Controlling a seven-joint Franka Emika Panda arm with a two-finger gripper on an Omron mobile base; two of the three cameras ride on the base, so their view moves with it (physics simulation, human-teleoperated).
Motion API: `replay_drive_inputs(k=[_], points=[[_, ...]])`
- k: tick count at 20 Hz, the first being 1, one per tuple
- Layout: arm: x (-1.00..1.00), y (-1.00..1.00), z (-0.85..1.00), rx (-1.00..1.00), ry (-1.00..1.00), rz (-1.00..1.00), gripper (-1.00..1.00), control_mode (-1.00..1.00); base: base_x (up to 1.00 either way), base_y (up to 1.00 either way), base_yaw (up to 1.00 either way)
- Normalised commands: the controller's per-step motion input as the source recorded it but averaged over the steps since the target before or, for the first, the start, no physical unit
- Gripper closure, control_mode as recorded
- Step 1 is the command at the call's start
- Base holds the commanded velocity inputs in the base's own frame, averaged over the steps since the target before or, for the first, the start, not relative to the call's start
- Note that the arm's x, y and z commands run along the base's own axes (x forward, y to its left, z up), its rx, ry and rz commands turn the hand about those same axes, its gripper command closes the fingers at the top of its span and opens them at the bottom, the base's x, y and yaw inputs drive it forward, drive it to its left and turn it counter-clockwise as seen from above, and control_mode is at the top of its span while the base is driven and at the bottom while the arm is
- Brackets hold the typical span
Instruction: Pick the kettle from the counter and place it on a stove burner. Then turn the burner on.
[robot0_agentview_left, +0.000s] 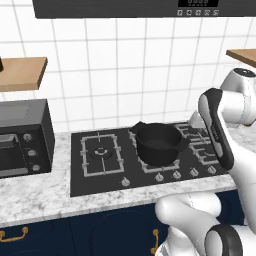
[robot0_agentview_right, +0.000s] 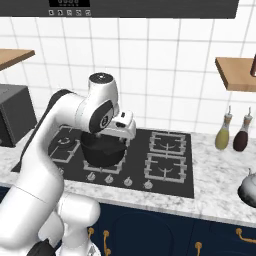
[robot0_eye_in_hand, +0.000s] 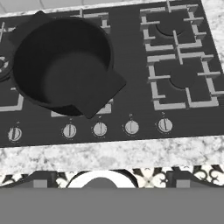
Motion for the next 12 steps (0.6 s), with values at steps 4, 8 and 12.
replay_drive_inputs(k=[4,8,12], points=[[-0.32,-0.84,-0.27,0.0,0.0,-0.17,-1.0,-1.0,0.0,0.0,0.0],[-0.14,-0.8,-0.32,0.0,0.0,-0.11,-1.0,-1.0,0.0,0.0,0.0],[-0.22,-0.78,-0.42,0.0,-0.02,-0.04,-1.0,-1.0,0.0,0.0,0.0]])
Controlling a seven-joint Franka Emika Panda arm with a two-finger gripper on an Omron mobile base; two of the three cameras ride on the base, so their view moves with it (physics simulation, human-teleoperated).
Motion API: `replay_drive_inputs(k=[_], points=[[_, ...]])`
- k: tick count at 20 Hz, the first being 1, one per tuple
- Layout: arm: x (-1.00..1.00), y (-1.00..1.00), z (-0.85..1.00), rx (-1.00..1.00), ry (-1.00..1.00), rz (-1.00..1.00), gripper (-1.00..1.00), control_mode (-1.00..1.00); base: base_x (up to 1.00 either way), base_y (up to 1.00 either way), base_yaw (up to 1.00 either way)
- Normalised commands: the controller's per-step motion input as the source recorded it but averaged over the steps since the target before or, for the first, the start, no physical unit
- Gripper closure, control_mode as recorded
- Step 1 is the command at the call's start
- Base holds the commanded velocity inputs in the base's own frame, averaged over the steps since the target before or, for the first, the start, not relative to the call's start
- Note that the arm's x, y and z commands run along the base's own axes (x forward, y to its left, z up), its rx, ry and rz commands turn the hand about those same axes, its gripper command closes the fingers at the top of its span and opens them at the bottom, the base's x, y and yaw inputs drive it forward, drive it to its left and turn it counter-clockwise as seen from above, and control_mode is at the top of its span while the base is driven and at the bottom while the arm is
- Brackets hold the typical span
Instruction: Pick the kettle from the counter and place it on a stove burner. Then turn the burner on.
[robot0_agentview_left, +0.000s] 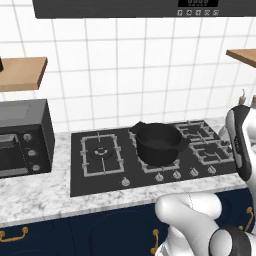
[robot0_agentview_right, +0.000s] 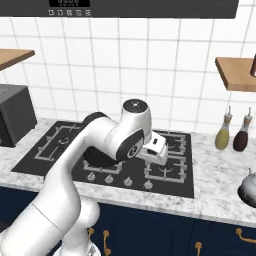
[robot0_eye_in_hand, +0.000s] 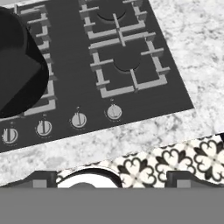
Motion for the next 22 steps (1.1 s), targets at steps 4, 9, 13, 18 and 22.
replay_drive_inputs(k=[4,9,13,18,22], points=[[-0.26,-0.61,-0.3,0.0,-0.07,0.0,-1.0,-1.0,0.0,0.0,0.0],[-0.26,-0.55,-0.13,0.02,-0.11,0.0,-1.0,-1.0,0.0,0.0,0.0],[-0.28,-0.66,-0.02,0.0,-0.05,0.0,-1.0,-1.0,0.0,0.0,0.0],[-0.12,-0.76,-0.07,0.0,-0.02,0.0,-1.0,-1.0,0.0,0.0,0.0],[0.0,-0.79,-0.07,0.0,-0.04,-0.01,-1.0,-1.0,0.0,0.0,0.0]])
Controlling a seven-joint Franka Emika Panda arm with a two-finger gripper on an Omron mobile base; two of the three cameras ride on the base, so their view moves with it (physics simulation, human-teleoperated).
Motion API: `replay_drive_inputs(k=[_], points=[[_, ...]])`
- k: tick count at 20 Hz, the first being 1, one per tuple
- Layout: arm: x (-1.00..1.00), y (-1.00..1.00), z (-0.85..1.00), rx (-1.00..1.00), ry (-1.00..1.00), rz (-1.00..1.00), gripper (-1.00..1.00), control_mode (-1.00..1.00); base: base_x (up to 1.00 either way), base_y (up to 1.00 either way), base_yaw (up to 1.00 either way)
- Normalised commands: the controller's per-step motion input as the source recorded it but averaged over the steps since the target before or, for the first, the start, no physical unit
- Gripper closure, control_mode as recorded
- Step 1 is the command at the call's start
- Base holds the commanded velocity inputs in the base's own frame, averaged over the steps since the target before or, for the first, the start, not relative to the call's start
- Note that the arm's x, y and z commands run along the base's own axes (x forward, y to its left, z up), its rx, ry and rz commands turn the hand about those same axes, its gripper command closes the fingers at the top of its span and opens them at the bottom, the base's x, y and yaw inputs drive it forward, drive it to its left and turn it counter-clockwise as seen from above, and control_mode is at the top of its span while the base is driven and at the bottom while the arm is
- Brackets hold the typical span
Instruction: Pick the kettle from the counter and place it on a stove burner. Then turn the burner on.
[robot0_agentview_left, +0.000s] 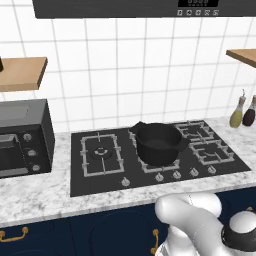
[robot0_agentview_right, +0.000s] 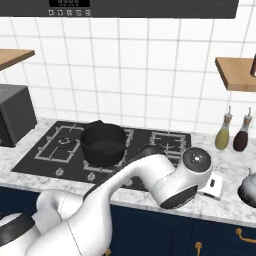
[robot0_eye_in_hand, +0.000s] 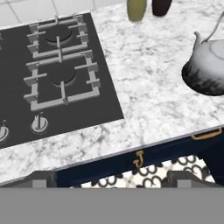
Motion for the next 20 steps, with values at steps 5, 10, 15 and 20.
replay_drive_inputs(k=[5,10,15,20], points=[[0.0,-0.78,-0.06,0.0,0.0,-0.01,-1.0,-1.0,0.0,0.0,0.0],[0.0,-0.74,-0.2,0.0,0.0,0.0,-1.0,-1.0,0.0,0.0,0.0],[0.0,-0.59,-0.22,0.0,0.0,0.0,-1.0,-1.0,0.0,0.0,0.0],[0.04,-0.56,-0.04,0.0,0.0,0.0,-1.0,-1.0,0.0,0.0,0.0]])
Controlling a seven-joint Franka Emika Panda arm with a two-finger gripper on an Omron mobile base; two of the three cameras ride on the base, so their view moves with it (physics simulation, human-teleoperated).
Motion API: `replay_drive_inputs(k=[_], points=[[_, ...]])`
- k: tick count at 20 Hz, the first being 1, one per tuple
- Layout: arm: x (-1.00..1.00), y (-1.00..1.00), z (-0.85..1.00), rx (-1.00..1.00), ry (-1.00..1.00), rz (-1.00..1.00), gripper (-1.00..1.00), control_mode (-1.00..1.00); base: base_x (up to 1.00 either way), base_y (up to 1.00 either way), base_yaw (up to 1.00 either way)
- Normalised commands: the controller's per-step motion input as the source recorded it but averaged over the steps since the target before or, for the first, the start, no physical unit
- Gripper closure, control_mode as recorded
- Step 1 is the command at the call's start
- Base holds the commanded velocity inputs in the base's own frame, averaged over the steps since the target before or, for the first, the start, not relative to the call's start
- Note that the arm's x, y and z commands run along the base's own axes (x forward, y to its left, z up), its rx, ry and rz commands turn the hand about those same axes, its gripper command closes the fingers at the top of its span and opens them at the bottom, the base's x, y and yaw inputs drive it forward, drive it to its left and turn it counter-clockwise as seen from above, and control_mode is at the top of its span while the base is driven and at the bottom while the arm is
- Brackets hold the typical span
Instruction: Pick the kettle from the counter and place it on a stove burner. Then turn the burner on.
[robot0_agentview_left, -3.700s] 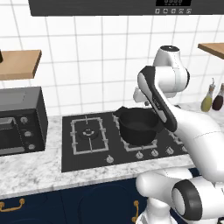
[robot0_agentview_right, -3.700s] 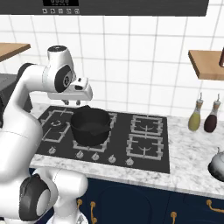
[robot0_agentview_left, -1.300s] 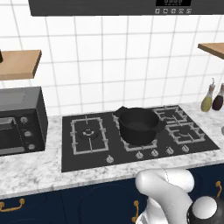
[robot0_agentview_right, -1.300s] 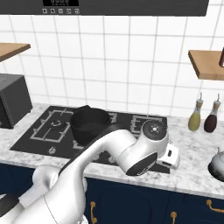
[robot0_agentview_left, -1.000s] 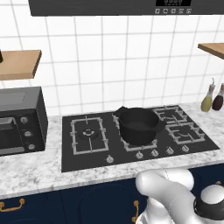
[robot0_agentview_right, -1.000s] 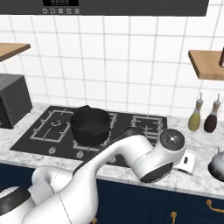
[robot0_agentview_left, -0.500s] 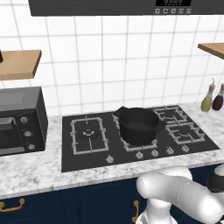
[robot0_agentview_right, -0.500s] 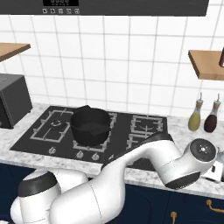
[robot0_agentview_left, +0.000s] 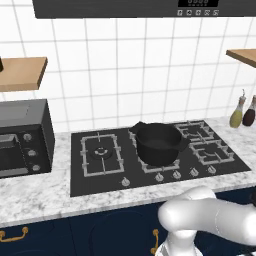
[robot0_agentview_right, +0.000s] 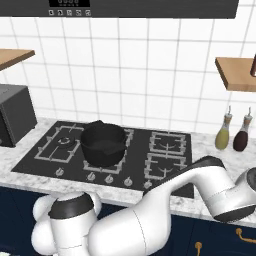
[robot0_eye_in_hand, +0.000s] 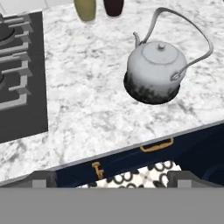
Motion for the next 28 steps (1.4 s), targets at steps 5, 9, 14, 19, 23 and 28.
replay_drive_inputs(k=[5,9,14,19,23,28], points=[[0.19,-0.46,-0.12,0.0,-0.04,0.0,-1.0,-1.0,0.0,0.0,0.0],[0.35,-0.18,-0.33,0.0,-0.11,-0.01,-1.0,-1.0,0.0,0.0,0.0],[0.27,-0.13,-0.26,0.0,-0.03,-0.07,-1.0,-1.0,0.0,0.0,0.0],[0.21,-0.29,-0.02,0.01,0.0,-0.19,-1.0,-1.0,0.0,0.0,0.0],[0.3,-0.21,-0.24,0.01,0.0,-0.2,-1.0,-1.0,0.0,0.0,0.0],[0.19,-0.2,-0.31,0.01,-0.03,-0.15,-1.0,-1.0,0.0,0.0,0.0]])
